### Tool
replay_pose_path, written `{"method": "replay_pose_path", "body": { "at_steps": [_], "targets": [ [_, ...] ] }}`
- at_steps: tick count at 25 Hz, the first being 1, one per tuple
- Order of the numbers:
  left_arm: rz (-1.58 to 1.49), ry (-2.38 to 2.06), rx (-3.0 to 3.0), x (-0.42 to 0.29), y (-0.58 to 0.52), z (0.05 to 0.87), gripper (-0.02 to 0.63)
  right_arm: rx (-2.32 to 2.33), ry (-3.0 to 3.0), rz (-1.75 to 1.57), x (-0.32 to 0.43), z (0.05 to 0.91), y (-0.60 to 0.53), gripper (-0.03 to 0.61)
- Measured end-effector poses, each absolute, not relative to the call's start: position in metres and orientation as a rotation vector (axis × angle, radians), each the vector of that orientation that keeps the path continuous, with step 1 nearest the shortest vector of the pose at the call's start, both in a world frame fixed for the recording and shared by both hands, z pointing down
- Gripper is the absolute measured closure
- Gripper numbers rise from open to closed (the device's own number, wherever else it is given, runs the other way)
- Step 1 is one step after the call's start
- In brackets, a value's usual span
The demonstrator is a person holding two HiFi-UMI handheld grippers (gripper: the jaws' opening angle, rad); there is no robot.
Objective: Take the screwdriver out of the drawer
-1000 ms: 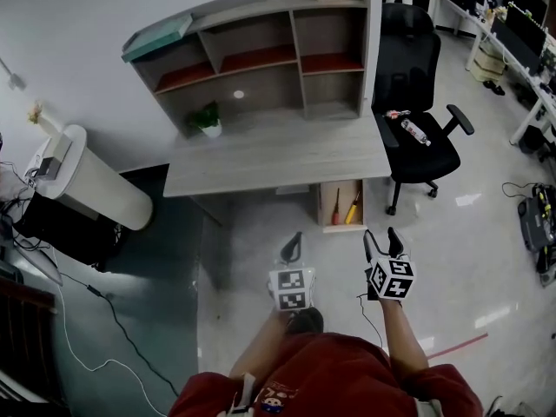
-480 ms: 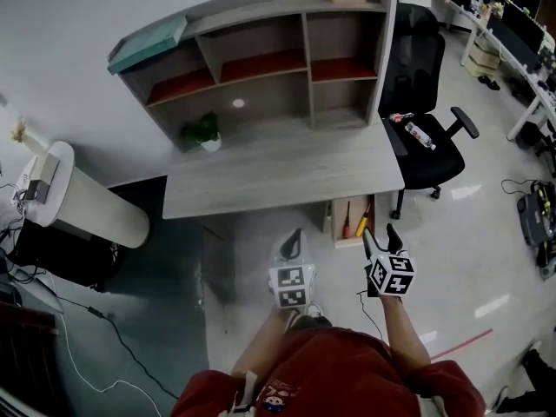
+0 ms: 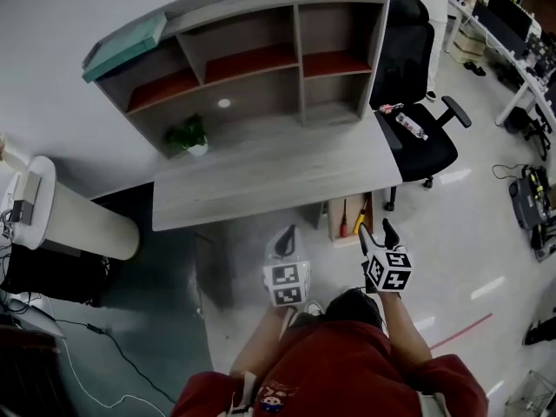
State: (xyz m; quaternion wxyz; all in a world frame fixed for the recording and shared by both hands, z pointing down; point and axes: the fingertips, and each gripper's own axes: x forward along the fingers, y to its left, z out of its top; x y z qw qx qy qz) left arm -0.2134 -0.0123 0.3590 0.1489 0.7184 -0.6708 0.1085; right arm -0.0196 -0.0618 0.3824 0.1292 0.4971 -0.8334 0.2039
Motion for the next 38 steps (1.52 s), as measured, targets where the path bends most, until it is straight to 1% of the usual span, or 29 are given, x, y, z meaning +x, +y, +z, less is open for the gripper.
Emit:
{"method": "replay_pose_path", "body": {
  "at_steps": [7,16,25,38],
  "targets": [
    [0.331,-1.9,2.074,-0.202,-0.034,0.384,0.615,1.448,-2.411,0.624,-0.015,0.409,-0.087,0.313],
    [0.378,-1.831,2.058,-0.178,-0.068,0.431,0.615,1.408,-2.337,0.729,-0.004,0.465,-0.114,0.313],
    [0.448,-1.758,1.992,-0.173,-0.092,0.503,0.615,1.35,-2.221,0.878,-0.005,0.552,-0.135,0.313],
    [0.524,-1.677,1.953,-0.15,-0.132,0.584,0.615,1.32,-2.074,1.059,0.016,0.66,-0.167,0.313]
  ]
}}
